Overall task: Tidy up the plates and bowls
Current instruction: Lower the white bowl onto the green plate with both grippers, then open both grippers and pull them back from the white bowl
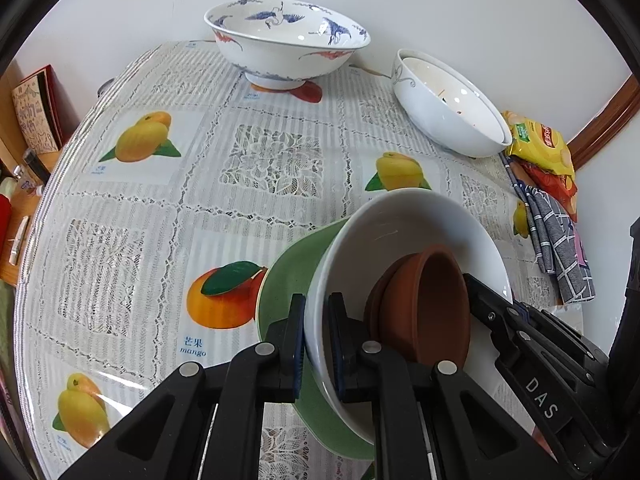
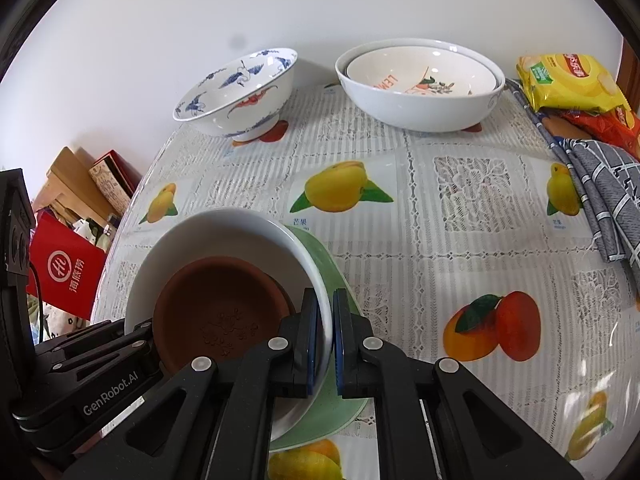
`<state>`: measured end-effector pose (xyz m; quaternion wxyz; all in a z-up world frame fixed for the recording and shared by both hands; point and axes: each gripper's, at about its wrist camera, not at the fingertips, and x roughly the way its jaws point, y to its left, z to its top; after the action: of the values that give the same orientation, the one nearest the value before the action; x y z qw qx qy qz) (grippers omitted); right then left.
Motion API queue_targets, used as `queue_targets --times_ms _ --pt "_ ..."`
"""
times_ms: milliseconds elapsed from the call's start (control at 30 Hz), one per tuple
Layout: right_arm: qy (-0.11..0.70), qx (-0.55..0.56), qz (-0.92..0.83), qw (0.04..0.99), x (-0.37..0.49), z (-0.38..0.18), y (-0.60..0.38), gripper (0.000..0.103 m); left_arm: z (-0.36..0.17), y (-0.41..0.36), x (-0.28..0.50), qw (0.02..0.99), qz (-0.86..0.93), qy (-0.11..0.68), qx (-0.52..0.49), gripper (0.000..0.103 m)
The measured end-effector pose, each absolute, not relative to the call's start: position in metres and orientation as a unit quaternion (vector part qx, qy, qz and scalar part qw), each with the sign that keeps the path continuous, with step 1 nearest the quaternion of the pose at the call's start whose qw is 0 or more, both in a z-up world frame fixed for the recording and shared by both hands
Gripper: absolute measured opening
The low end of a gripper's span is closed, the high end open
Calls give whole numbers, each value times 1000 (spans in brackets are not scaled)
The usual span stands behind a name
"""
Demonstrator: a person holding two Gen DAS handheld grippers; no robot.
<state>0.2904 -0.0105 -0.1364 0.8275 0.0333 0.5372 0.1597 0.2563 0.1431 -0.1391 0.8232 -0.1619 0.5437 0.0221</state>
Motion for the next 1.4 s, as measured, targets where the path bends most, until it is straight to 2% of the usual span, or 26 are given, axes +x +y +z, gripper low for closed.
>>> queue_targets --times_ms 600,667,933,1100,1400 --pt "535 12 164 829 292 -141 -8 7 -145 145 260 820 14 547 -169 12" --pt "535 12 166 828 292 -141 -9 8 -145 145 260 820 20 547 -164 15" --pt "523 2 171 835 287 -131 -11 8 -142 145 257 821 23 548 -160 16" --pt "521 0 168 837 283 -127 -13 8 -135 144 249 825 24 542 -154 21" --pt "516 -3 168 840 264 -114 -17 8 -120 145 231 833 21 530 -159 24"
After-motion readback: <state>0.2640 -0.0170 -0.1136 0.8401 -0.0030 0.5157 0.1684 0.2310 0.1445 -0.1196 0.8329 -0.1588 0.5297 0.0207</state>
